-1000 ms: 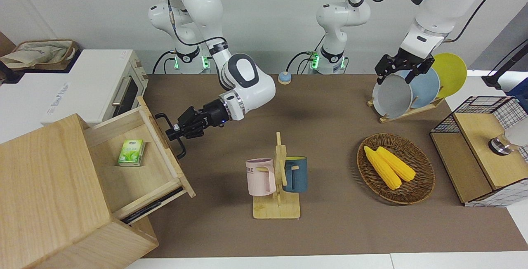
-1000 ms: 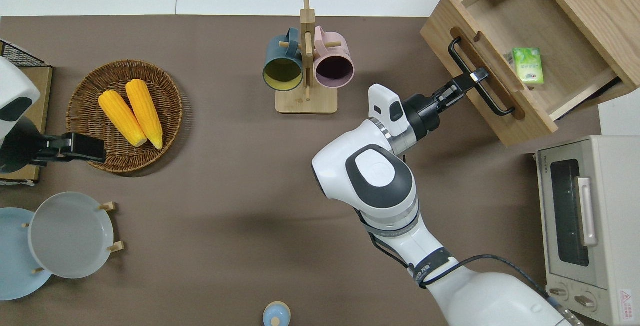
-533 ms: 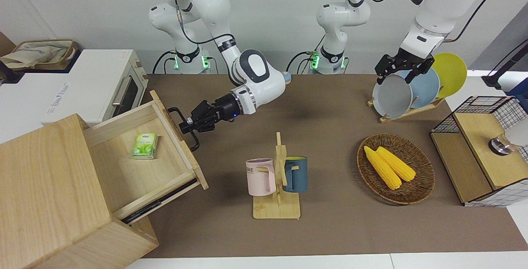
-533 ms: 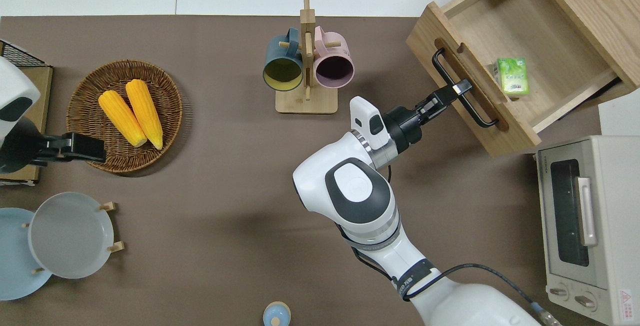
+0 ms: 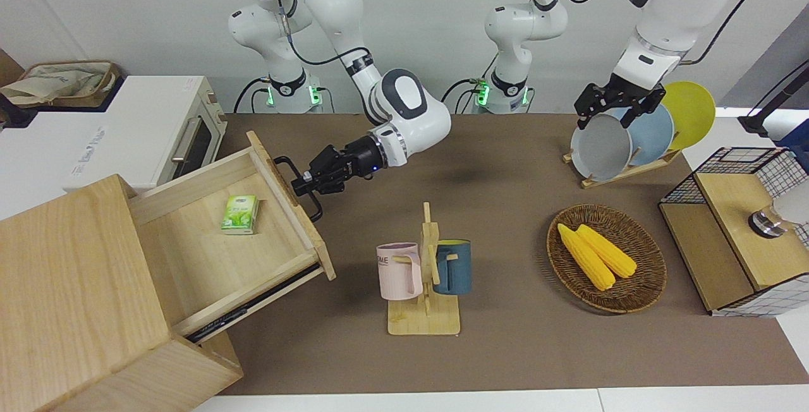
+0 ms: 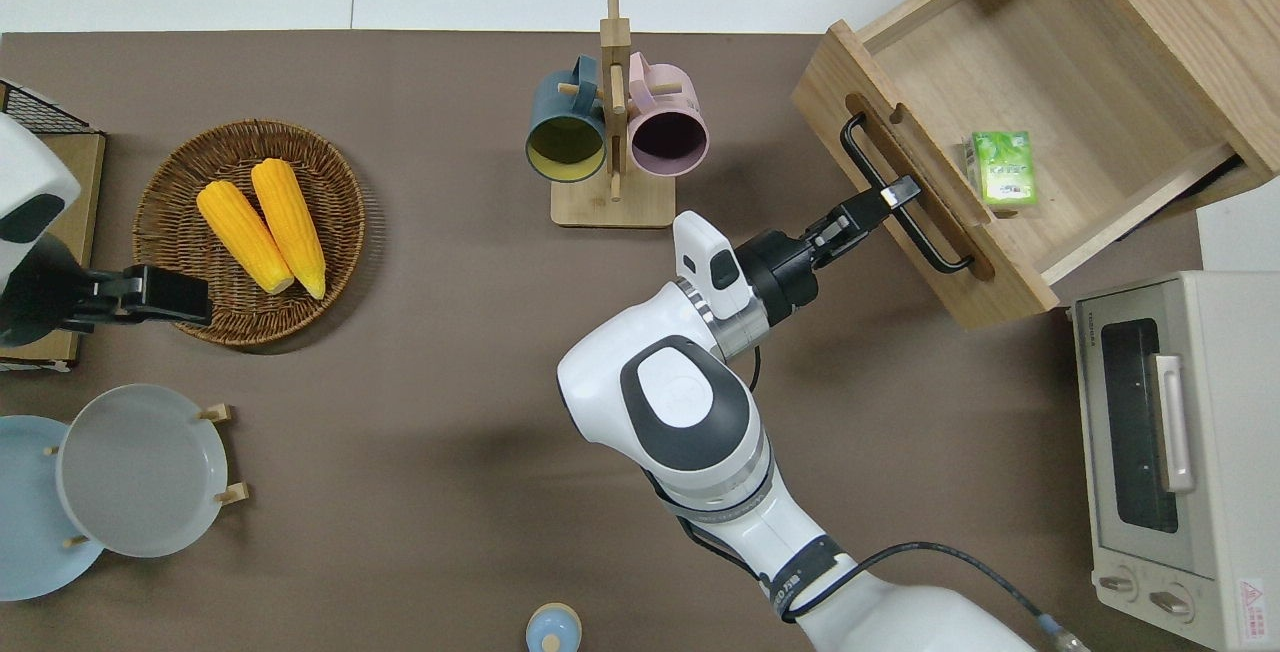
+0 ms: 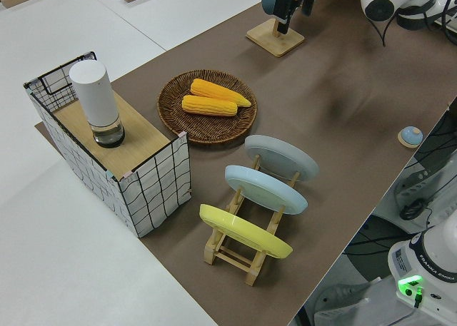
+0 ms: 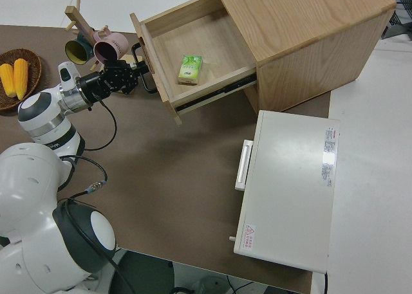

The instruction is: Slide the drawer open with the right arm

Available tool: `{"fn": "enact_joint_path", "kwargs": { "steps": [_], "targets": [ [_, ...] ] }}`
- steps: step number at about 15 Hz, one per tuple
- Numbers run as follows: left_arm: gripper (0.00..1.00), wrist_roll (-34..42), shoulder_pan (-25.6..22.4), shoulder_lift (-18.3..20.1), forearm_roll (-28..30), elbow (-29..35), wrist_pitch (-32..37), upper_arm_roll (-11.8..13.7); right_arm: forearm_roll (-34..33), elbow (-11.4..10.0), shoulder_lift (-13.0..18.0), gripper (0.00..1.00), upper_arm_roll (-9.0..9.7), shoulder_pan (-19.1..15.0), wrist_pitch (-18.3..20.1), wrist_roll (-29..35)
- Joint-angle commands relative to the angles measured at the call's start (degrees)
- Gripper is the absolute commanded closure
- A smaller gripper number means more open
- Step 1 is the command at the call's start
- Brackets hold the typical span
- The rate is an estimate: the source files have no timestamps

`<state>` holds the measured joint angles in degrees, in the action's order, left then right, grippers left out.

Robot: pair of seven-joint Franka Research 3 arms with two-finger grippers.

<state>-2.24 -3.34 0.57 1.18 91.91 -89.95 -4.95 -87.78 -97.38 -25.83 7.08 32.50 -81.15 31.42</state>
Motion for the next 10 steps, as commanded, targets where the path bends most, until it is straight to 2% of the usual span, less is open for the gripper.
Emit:
{"fn": "enact_joint_path", "kwargs": {
  "steps": [1,10],
  "targets": [
    [0.0,0.4,0.3,0.6,-0.7,0.3,0.7,0.3,-0.5,3.6,-0.5,1.0,-0.22,2.0,3.6,-2.9],
    [0.0,0.4,0.3,0.6,-0.7,0.3,0.6,0.3,-0.4,3.6,-0.9,1.0,-0.22,2.7,4.6,-2.8]
  ]
}}
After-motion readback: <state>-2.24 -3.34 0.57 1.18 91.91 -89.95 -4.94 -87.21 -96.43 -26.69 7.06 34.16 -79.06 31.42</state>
